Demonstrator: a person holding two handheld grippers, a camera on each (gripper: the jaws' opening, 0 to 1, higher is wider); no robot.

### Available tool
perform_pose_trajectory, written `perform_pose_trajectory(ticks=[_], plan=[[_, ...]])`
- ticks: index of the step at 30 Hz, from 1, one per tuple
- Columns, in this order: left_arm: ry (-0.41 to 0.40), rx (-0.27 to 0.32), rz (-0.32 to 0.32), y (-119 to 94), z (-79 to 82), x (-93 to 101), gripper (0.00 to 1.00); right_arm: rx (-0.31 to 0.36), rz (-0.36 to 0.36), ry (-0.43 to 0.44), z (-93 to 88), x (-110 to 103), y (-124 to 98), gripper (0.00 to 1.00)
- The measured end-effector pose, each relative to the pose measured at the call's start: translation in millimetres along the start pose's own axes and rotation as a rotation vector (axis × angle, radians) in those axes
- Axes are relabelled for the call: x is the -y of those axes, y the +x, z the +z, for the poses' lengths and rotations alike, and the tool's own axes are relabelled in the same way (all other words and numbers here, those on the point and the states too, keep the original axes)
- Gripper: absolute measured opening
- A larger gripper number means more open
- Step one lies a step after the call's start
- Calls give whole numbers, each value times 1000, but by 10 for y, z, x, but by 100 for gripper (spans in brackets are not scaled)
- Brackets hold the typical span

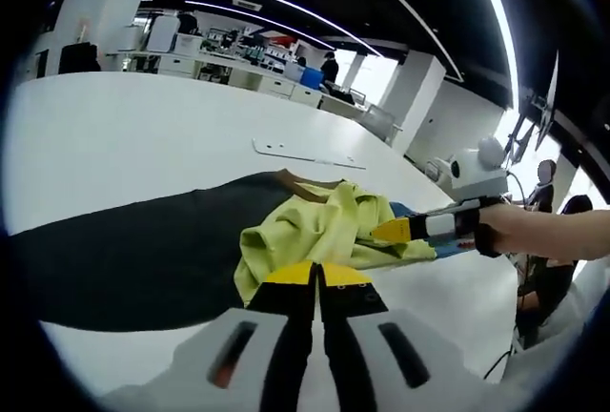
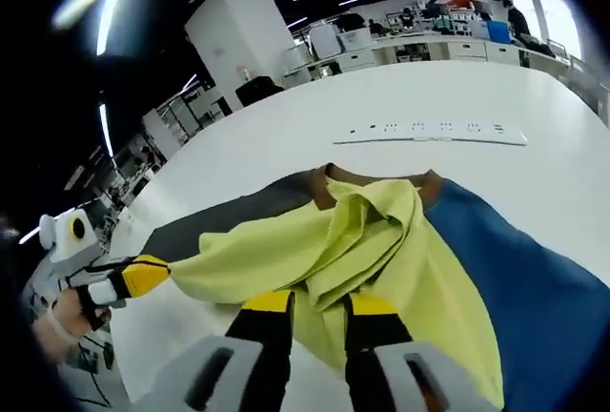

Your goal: Fold the garment on the visible template until the final outline fits inside the template.

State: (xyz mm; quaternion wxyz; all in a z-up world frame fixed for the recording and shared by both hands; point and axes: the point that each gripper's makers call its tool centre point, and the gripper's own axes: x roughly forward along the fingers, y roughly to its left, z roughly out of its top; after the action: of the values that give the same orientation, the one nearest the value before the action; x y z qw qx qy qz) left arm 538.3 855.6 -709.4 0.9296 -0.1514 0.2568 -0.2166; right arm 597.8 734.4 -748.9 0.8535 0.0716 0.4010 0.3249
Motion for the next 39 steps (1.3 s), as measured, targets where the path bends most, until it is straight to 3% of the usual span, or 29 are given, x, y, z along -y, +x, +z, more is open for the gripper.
perform_pose_trajectory(ticks=[6,12,15,16,26,39], plan=[[-9,-5,0,-11,-27,-10,0,1,-17,29,-6,29,29,0],[-10,-4,-1,-30,-14,-4,0,17,-4,26,46,-19,-115,0],[-8,-4,-3,-53,-16,13,0,18,2,-22,53,-46,-256,0],[-8,-6,-4,-62,-20,18,0,27,14,-24,32,-44,-449,0],[-16,-22,14,-369,-182,-37,0,22,1,-23,-169,44,-883,0],[-56,-31,28,-735,-315,-17,0,29,-52,-102,-414,87,-1408,0]])
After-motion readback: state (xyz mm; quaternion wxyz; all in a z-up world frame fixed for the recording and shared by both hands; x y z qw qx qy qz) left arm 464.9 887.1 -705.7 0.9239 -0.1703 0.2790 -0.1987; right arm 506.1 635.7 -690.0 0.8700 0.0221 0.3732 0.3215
